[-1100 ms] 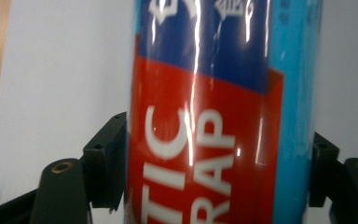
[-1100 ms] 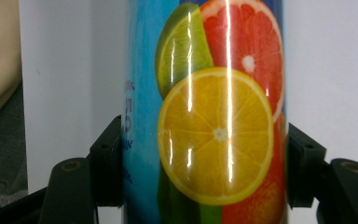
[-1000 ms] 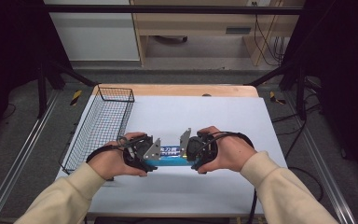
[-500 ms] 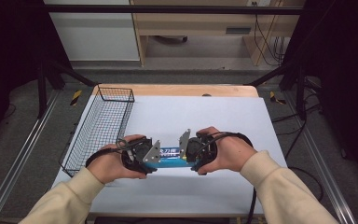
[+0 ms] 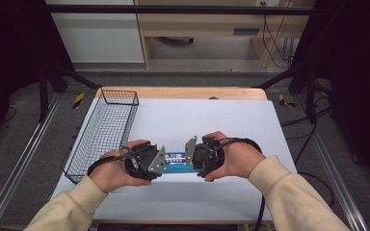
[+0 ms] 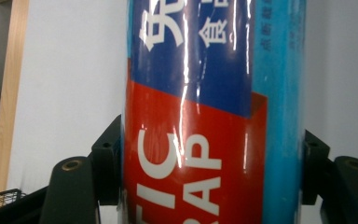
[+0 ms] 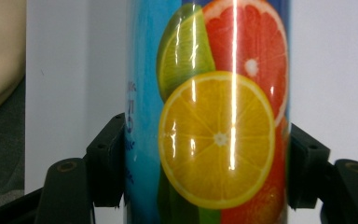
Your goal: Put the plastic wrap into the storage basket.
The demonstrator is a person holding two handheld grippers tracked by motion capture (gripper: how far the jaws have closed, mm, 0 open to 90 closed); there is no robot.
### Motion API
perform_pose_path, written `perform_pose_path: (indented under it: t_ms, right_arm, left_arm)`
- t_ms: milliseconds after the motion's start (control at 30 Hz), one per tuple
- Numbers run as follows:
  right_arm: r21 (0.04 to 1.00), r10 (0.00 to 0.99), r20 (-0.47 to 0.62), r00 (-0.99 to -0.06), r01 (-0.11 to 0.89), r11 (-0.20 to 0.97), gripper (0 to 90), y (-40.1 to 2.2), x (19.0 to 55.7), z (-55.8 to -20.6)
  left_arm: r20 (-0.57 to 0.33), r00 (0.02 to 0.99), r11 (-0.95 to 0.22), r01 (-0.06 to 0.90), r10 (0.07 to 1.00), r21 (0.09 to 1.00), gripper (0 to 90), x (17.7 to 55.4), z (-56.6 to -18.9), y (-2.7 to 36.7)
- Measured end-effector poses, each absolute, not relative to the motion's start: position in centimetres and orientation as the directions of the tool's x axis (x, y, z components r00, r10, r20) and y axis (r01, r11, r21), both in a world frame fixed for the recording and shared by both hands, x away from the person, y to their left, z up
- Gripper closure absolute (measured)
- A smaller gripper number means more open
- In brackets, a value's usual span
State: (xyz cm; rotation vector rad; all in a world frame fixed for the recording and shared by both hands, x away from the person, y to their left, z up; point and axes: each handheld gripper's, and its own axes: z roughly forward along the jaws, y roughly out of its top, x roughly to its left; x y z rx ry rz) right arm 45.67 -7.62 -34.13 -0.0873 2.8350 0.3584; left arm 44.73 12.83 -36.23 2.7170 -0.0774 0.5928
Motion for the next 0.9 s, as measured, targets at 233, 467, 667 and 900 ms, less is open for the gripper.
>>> perform_pose_path:
  t_ms: [233,467,667,900]
  right_arm:
    - [0.215,-0.037,-0.289,-0.957,-0.103,0.971,8.8,-7.5,45.4,-34.6]
    - [0.296,0.020,-0.355,-0.935,-0.092,0.951,6.4,-9.0,44.9,-33.1]
    - [0.402,0.086,-0.424,-0.902,-0.102,0.910,5.8,-12.4,43.8,-30.3]
    - [0.526,0.247,-0.443,-0.862,-0.027,0.850,5.7,-17.7,41.7,-28.7]
  left_arm:
    - [0.396,0.917,-0.933,-0.106,0.041,0.344,31.8,45.1,-36.6,12.8]
    - [0.388,0.920,-0.934,-0.088,0.057,0.346,31.8,45.4,-36.7,13.1]
    - [0.378,0.923,-0.936,-0.068,0.073,0.346,31.8,45.7,-37.3,13.6]
    - [0.376,0.919,-0.927,-0.036,0.116,0.374,31.8,46.2,-36.9,14.3]
